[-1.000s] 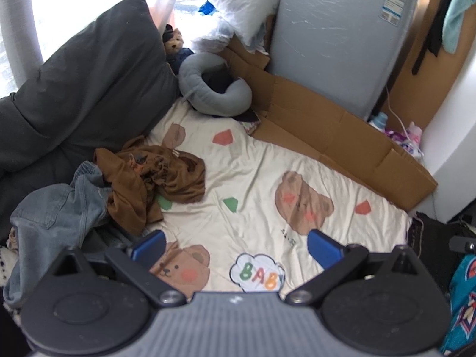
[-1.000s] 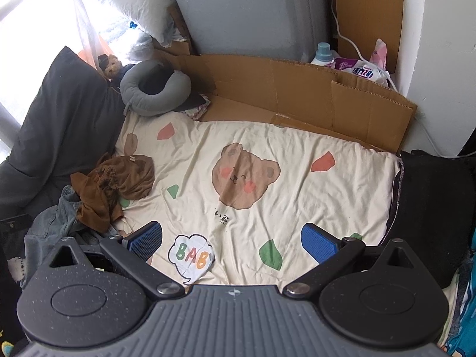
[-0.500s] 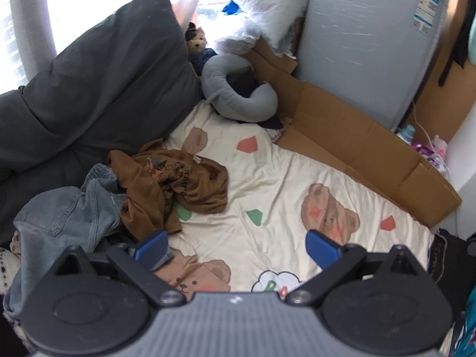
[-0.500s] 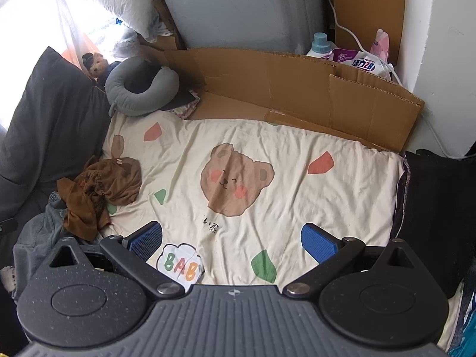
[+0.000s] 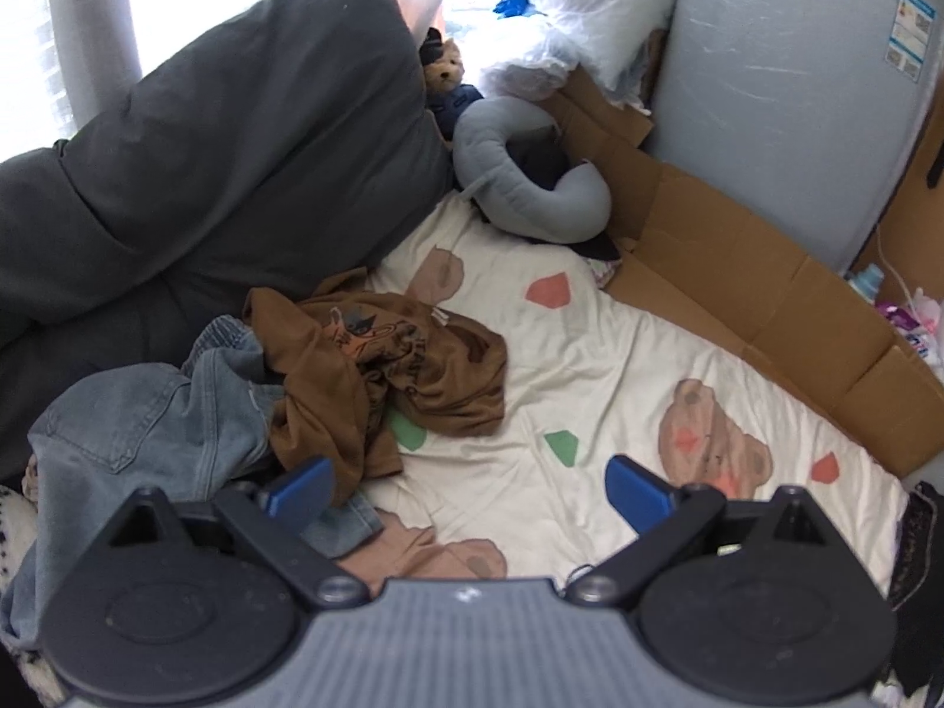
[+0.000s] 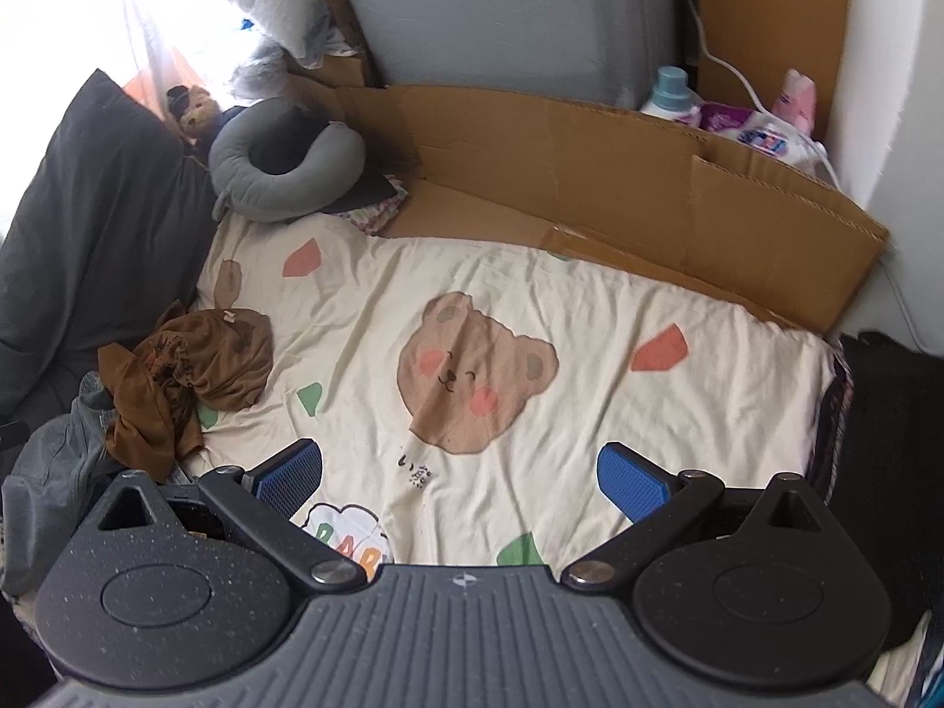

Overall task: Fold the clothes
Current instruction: 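Move the left tool toward the crumpled brown T-shirt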

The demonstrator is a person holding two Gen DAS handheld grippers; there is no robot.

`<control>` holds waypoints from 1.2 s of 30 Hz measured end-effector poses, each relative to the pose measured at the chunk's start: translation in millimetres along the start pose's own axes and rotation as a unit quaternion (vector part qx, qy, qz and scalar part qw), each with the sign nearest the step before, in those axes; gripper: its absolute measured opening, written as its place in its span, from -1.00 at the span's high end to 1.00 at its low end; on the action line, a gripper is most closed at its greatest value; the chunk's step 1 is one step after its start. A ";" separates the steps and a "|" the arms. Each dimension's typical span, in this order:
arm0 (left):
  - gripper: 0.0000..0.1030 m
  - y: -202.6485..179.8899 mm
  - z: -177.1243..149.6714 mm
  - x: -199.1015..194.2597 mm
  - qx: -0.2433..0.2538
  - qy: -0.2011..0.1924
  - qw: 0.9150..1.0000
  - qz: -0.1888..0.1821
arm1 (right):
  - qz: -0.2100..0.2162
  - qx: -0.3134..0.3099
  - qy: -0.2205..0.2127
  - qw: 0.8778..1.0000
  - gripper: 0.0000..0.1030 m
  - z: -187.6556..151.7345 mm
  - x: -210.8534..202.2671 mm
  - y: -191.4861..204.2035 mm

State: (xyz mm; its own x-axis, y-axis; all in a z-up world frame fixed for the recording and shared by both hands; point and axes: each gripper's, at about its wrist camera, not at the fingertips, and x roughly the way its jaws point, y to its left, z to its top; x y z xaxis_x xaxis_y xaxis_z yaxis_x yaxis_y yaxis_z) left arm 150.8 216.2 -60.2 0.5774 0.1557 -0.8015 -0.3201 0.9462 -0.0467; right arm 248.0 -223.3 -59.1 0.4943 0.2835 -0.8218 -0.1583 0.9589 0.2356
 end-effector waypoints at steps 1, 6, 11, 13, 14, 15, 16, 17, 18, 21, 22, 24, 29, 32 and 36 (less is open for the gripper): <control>-0.93 1.9 -0.6 3.6 -0.003 0.000 1.000 0.004 | -0.002 -0.007 -0.001 1.000 -0.99 0.5 2.8 0.7; -0.86 14.2 -1.8 22.4 -0.029 -0.004 0.999 0.025 | 0.010 -0.029 -0.006 1.000 -0.98 4.6 18.1 -1.1; -0.82 25.3 -4.6 43.3 -0.040 -0.013 0.998 0.037 | 0.032 -0.041 -0.002 0.999 -0.90 0.1 43.5 -8.1; -0.80 29.2 -7.1 53.2 -0.041 -0.017 0.998 0.041 | 0.036 -0.044 0.004 0.998 -0.88 -3.5 55.0 -11.9; -0.74 31.1 -8.3 58.2 -0.042 -0.019 0.998 0.043 | 0.038 -0.045 0.002 0.998 -0.88 -5.2 58.7 -13.8; -0.71 33.1 -10.1 63.5 -0.042 -0.022 0.998 0.047 | 0.039 -0.047 -0.001 0.998 -0.88 -6.9 62.3 -15.7; -0.70 35.2 -11.9 69.5 -0.044 -0.023 0.998 0.049 | 0.041 -0.049 -0.003 0.998 -0.88 -8.5 65.8 -17.5; -0.66 37.3 -13.7 75.5 -0.046 -0.024 0.997 0.051 | 0.043 -0.050 -0.005 0.998 -0.88 -10.2 69.4 -19.4; -0.64 39.2 -15.8 81.6 -0.046 -0.023 0.997 0.053 | 0.045 -0.051 -0.008 0.998 -0.88 -11.7 72.1 -20.8; -0.63 44.7 -22.7 99.7 -0.046 -0.022 0.997 0.062 | 0.050 -0.057 -0.015 0.997 -0.83 -15.9 80.5 -23.8; -0.63 46.3 -25.6 105.5 -0.044 -0.023 0.997 0.066 | 0.052 -0.058 -0.016 0.997 -0.82 -17.6 83.9 -24.7; -0.63 50.5 -30.7 116.4 -0.043 -0.024 0.996 0.074 | 0.057 -0.058 -0.018 0.997 -0.82 -21.8 91.1 -26.4; -0.63 63.5 -42.5 147.1 -0.046 -0.021 0.995 0.083 | 0.069 -0.059 -0.021 0.996 -0.81 -35.7 111.8 -27.8; -0.63 68.7 -49.8 167.2 -0.030 -0.029 0.995 0.088 | 0.074 -0.062 -0.020 0.995 -0.81 -43.5 126.5 -27.0; -0.63 79.6 -61.8 193.2 -0.030 -0.022 0.995 0.097 | 0.076 -0.068 -0.016 0.995 -0.71 -53.8 146.9 -24.0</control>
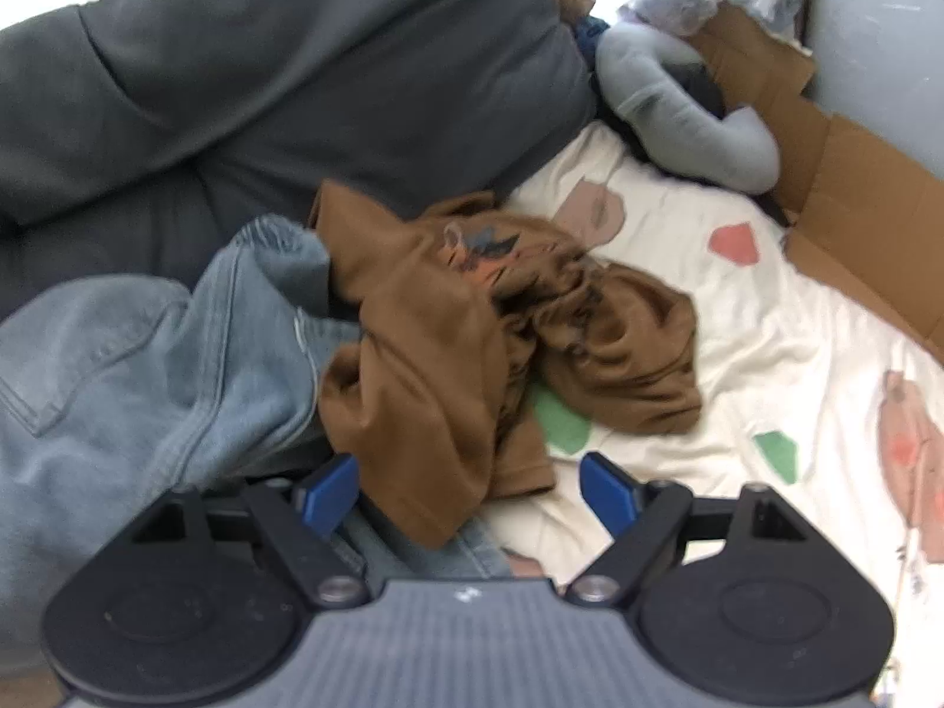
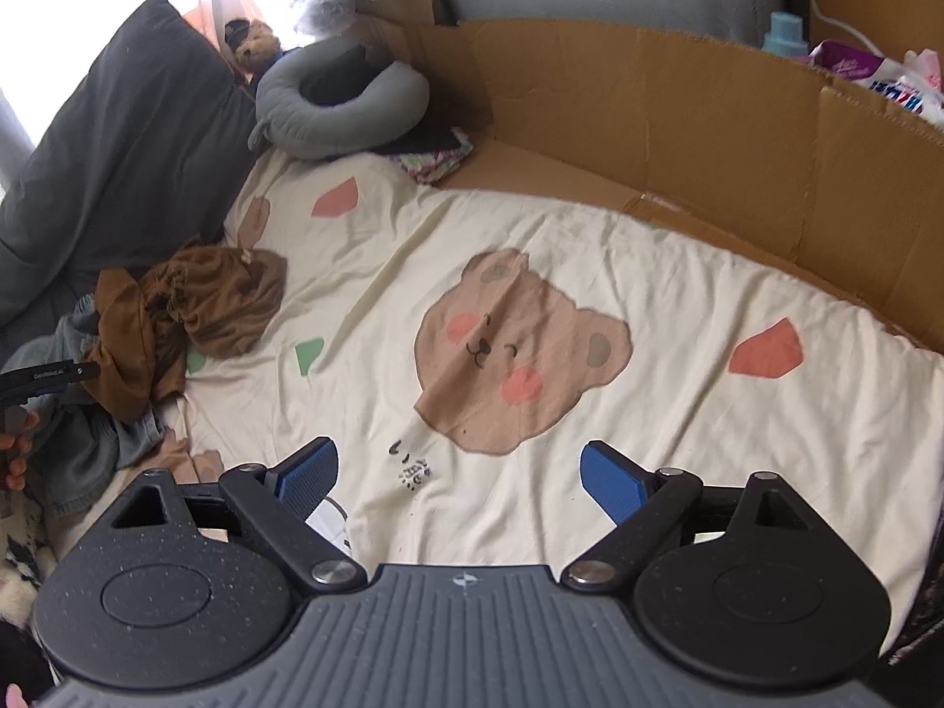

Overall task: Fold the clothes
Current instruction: 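Move the left tool toward the crumpled brown T-shirt, then close the left gripper on the brown T-shirt edge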

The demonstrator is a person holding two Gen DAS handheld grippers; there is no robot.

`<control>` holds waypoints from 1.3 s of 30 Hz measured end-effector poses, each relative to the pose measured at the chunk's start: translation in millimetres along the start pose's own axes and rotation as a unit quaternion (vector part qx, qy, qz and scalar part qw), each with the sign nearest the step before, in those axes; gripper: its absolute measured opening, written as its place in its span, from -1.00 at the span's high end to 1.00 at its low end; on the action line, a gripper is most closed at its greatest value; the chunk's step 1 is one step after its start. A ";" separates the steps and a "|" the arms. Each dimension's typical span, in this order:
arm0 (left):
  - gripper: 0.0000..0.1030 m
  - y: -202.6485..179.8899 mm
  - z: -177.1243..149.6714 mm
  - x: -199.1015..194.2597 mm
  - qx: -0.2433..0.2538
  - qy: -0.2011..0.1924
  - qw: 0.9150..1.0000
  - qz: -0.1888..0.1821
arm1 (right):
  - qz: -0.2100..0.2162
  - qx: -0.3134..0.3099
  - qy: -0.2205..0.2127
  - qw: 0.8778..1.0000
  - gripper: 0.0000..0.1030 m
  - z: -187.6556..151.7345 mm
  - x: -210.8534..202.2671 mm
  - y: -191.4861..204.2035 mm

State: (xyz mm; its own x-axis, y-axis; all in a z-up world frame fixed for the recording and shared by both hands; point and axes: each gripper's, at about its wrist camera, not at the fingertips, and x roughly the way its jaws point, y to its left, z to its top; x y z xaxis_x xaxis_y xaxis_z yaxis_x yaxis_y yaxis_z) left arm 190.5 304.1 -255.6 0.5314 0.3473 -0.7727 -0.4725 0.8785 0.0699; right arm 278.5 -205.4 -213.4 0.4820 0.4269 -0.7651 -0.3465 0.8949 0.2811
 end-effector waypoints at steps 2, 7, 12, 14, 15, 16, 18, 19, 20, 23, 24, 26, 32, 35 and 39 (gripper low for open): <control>-0.63 3.2 -6.7 12.8 -0.003 0.005 1.000 0.006 | 0.002 0.001 0.008 1.000 -0.62 -4.9 10.3 0.8; -0.63 4.6 -26.8 32.9 -0.035 0.022 0.999 0.012 | 0.000 -0.014 0.022 1.000 -0.62 -16.2 29.5 9.2; -0.51 -16.3 -42.1 35.4 -0.003 0.010 1.000 -0.008 | 0.004 -0.022 0.037 0.999 -0.59 -25.9 40.3 13.2; -0.50 -25.7 -45.5 34.0 0.022 -0.002 0.999 -0.029 | 0.004 -0.030 0.042 0.999 -0.58 -29.4 43.4 14.3; -0.50 -30.5 -45.9 34.3 0.037 -0.011 0.999 -0.038 | 0.003 -0.034 0.045 0.998 -0.53 -31.2 45.0 14.9; -0.50 -35.3 -45.6 35.7 0.052 -0.019 0.998 -0.042 | 0.004 -0.033 0.048 0.998 -0.47 -33.3 46.9 14.1; -0.46 -44.0 -42.8 43.6 0.069 -0.023 0.996 -0.045 | 0.004 -0.030 0.055 0.998 -0.42 -37.9 51.0 12.4; -0.44 -47.5 -40.8 49.2 0.072 -0.022 0.996 -0.046 | 0.005 -0.029 0.057 0.998 -0.39 -40.3 53.0 11.6; -0.41 -50.9 -38.9 54.9 0.076 -0.022 0.996 -0.047 | 0.005 -0.028 0.059 0.998 -0.37 -42.6 54.9 10.9; -0.27 -56.2 -36.4 70.9 0.084 -0.016 0.995 -0.043 | 0.008 -0.027 0.063 0.998 -0.29 -48.5 59.7 9.3; -0.22 -58.0 -35.6 76.2 0.086 -0.014 0.995 -0.042 | 0.009 -0.026 0.063 0.998 -0.26 -49.6 60.7 9.0; -0.14 -59.6 -34.5 87.6 0.084 -0.008 0.996 -0.042 | 0.010 -0.021 0.061 0.998 -0.25 -51.3 62.7 7.8; -0.11 -61.3 -33.1 109.6 0.078 0.007 0.997 -0.026 | 0.013 -0.005 0.058 0.998 -0.25 -56.1 67.7 3.3; 0.07 -58.6 -34.4 119.9 0.074 0.018 0.997 -0.016 | 0.012 0.003 0.061 0.998 -0.25 -59.3 70.2 1.0; 0.61 -48.2 -36.8 124.5 0.054 0.020 0.998 -0.006 | 0.015 0.006 0.064 0.998 -0.25 -62.2 72.1 0.7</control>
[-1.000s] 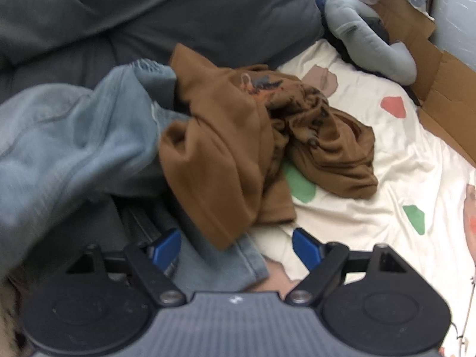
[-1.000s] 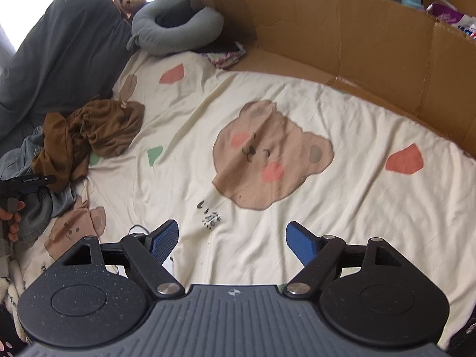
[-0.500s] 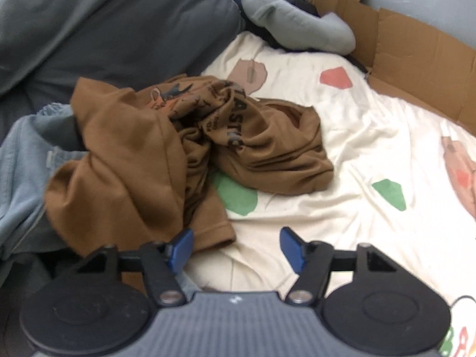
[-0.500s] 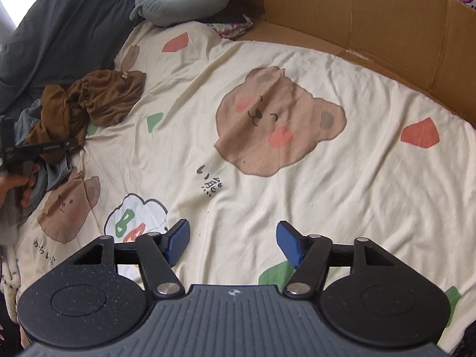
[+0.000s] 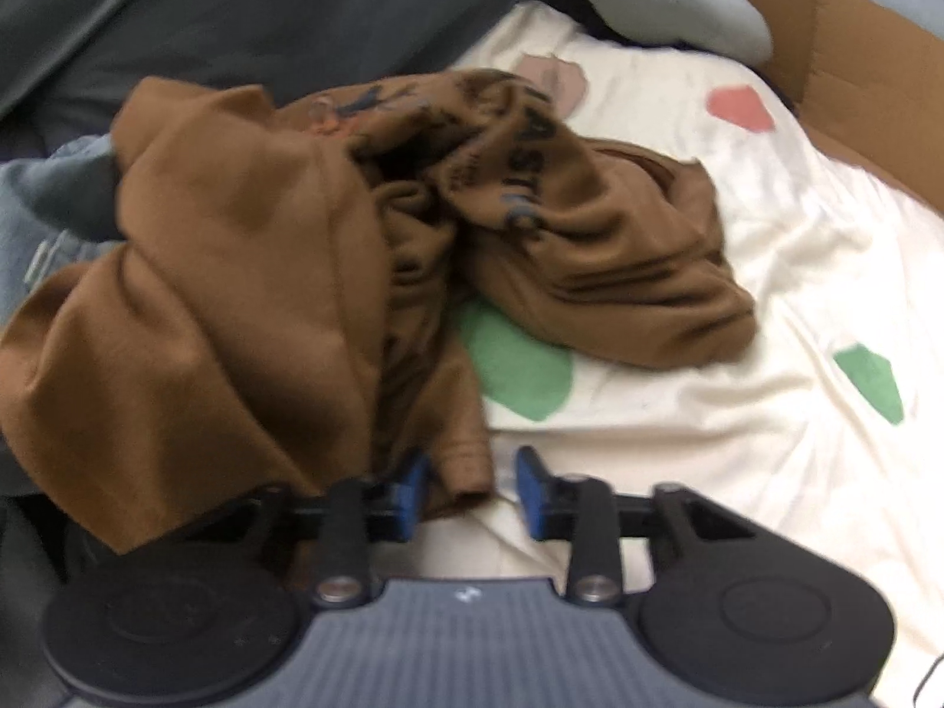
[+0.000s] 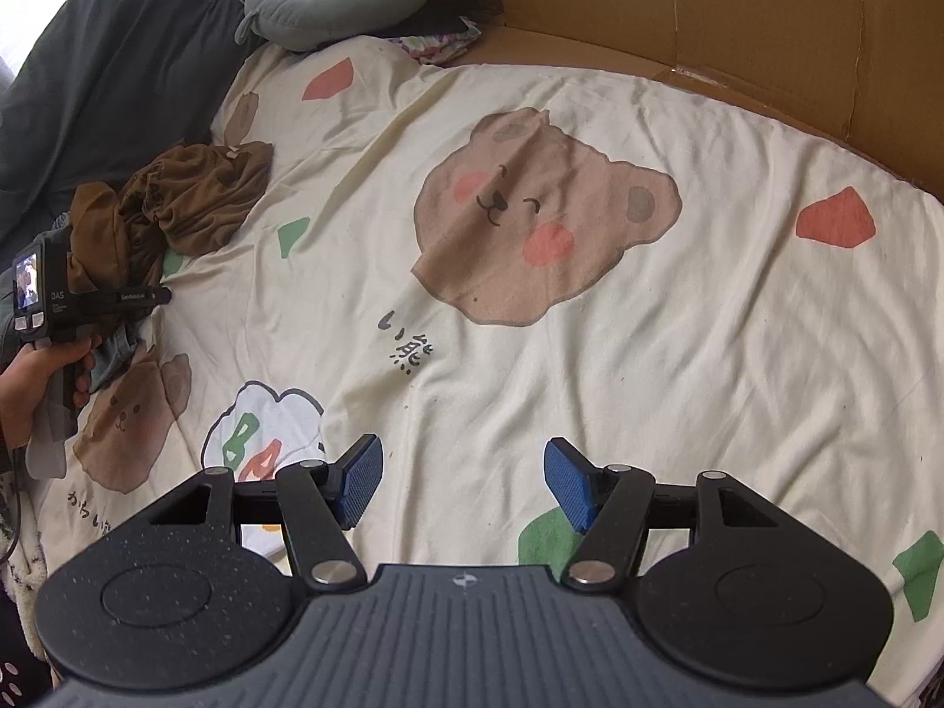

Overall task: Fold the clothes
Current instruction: 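Close the left gripper on the brown T-shirt edge, then lift the T-shirt with the left gripper while the right gripper grasps its other edge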

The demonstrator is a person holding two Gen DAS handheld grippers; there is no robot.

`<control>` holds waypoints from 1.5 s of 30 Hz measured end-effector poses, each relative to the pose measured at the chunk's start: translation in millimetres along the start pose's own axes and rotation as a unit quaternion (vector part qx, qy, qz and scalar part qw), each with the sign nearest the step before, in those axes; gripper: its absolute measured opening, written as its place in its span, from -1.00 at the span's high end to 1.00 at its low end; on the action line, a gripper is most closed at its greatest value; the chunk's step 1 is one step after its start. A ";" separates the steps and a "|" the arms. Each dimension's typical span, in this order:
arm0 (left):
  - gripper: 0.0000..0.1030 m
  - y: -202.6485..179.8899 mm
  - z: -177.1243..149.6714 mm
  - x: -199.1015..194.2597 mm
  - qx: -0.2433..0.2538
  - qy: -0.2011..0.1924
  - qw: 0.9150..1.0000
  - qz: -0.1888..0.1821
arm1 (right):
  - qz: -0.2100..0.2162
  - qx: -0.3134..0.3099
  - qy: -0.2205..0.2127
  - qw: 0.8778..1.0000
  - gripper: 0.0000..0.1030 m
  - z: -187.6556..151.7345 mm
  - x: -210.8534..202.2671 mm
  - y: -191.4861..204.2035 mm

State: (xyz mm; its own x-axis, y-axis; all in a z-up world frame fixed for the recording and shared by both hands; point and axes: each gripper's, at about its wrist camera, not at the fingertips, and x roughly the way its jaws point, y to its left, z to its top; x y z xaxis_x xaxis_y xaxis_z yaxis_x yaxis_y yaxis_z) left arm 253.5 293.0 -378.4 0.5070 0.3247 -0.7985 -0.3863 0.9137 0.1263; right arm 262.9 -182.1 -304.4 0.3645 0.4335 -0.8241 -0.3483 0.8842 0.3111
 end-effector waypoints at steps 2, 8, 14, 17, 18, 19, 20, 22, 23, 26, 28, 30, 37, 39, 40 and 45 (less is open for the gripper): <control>0.80 7.2 -0.4 -2.0 -0.020 -0.002 1.000 -0.001 | 0.002 0.001 0.000 1.000 -0.25 -0.5 0.4 0.3; 0.90 7.9 0.7 -26.0 -0.024 -0.032 0.999 -0.029 | 0.014 0.008 -0.006 1.000 -0.25 -1.6 0.4 2.5; 0.92 -12.1 5.8 -66.6 -0.030 -0.066 0.994 -0.085 | 0.031 0.028 -0.009 0.999 -0.23 -4.1 -1.0 3.6; 0.92 -21.7 3.0 -79.5 -0.046 -0.072 0.990 -0.111 | 0.041 0.041 -0.015 0.998 -0.22 -4.2 -2.8 4.2; 0.92 -23.8 1.0 -82.9 -0.053 -0.073 0.989 -0.119 | 0.045 0.044 -0.017 0.998 -0.22 -3.9 -3.2 4.5; 0.92 -25.8 -1.2 -86.4 -0.060 -0.074 0.987 -0.126 | 0.047 0.046 -0.018 0.998 -0.21 -3.3 -3.6 5.3; 0.92 -30.6 -2.2 -90.2 -0.058 -0.077 0.987 -0.132 | 0.050 0.048 -0.019 0.997 -0.21 -2.7 -4.0 6.1; 0.92 -38.2 -4.5 -98.9 -0.056 -0.081 0.984 -0.146 | 0.055 0.050 -0.023 0.997 -0.20 -1.0 -5.6 8.0; 0.92 -41.0 -5.7 -103.8 -0.056 -0.083 0.983 -0.156 | 0.058 0.052 -0.024 0.997 -0.20 0.0 -6.1 8.6; 0.93 -55.4 -13.2 -115.8 -0.057 -0.081 0.977 -0.187 | 0.067 0.056 -0.026 0.996 -0.14 2.5 -7.8 10.2; 0.92 -67.2 -19.5 -123.0 -0.057 -0.078 0.973 -0.208 | 0.074 0.063 -0.027 0.995 -0.13 4.1 -8.6 10.4; 0.92 -80.7 -28.1 -131.0 -0.057 -0.072 0.969 -0.230 | 0.083 0.072 -0.026 0.994 -0.13 5.2 -8.8 10.5; 0.92 -130.1 -64.3 -151.8 -0.048 -0.027 0.952 -0.300 | 0.119 0.094 -0.014 0.988 -0.14 6.9 -4.9 14.3; 0.92 -141.0 -72.9 -154.8 -0.041 -0.013 0.948 -0.314 | 0.128 0.095 -0.010 0.987 -0.14 6.8 -3.1 16.3; 0.92 -143.8 -75.9 -156.3 -0.037 -0.009 0.947 -0.318 | 0.131 0.096 -0.009 0.987 -0.14 6.6 -2.2 17.0; 0.93 -151.7 -90.0 -165.4 -0.024 0.005 0.942 -0.335 | 0.150 0.107 0.002 0.983 -0.14 4.8 4.3 19.3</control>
State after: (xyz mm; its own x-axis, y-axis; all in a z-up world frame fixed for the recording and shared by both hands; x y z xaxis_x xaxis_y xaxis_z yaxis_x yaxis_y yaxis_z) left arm 158.8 78.7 -318.4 0.6417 -0.3232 -0.6955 -0.0164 0.9009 -0.4337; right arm 261.9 -162.3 -299.6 0.2687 0.6799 -0.6823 -0.2503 0.7333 0.6321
